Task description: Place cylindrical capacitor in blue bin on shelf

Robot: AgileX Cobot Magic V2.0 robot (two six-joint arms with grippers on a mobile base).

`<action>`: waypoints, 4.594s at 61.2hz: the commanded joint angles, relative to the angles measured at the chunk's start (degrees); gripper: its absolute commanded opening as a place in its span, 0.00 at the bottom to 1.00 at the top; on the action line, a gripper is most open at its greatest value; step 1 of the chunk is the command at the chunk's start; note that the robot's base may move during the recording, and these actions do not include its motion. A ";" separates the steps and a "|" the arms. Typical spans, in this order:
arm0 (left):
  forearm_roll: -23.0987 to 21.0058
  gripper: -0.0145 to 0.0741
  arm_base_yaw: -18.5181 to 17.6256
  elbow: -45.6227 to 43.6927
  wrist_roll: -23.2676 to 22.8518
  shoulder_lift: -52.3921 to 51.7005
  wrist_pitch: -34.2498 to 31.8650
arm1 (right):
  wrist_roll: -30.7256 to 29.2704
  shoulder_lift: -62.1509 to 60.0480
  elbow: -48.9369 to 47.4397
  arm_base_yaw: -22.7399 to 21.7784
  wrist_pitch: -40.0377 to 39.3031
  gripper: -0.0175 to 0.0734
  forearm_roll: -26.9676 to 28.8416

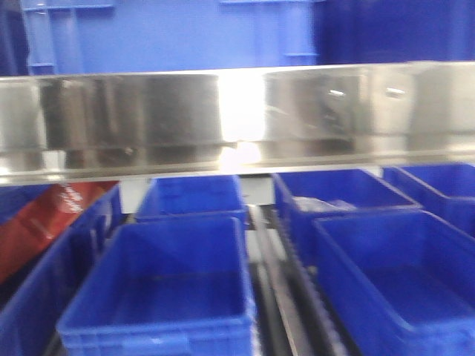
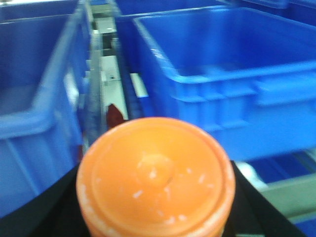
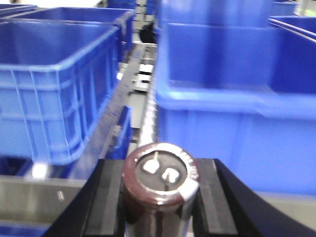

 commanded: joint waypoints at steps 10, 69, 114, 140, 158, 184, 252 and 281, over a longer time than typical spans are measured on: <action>-0.18 0.04 -0.32 -0.06 -0.10 -0.23 -1.50 | -0.46 -0.06 -0.11 0.01 -1.25 0.01 -0.23; -0.18 0.04 -0.32 -0.06 -0.10 -0.23 -1.50 | -0.46 -0.06 -0.11 0.01 -1.25 0.01 -0.23; -0.18 0.04 -0.32 -0.06 -0.10 -0.23 -1.50 | -0.46 -0.06 -0.11 0.01 -1.25 0.01 -0.23; -0.65 0.04 -4.62 -5.58 0.04 4.29 -2.48 | -0.46 -0.06 -0.11 0.01 -1.95 0.01 -0.16; -0.44 0.04 -22.22 -29.06 1.48 26.85 3.82 | -0.46 -0.06 -0.11 0.01 -2.18 0.01 0.08; -0.14 0.04 -27.85 -52.36 1.48 55.94 8.20 | -0.46 -0.06 -0.11 0.01 -2.18 0.01 1.45; 1.44 0.37 -25.59 -55.13 1.32 51.46 22.21 | -0.46 -0.06 -0.11 0.01 0.32 0.01 2.62; 0.96 0.04 -18.29 -23.86 -0.71 20.42 12.10 | -0.46 -0.06 -0.33 0.01 -0.98 0.01 2.62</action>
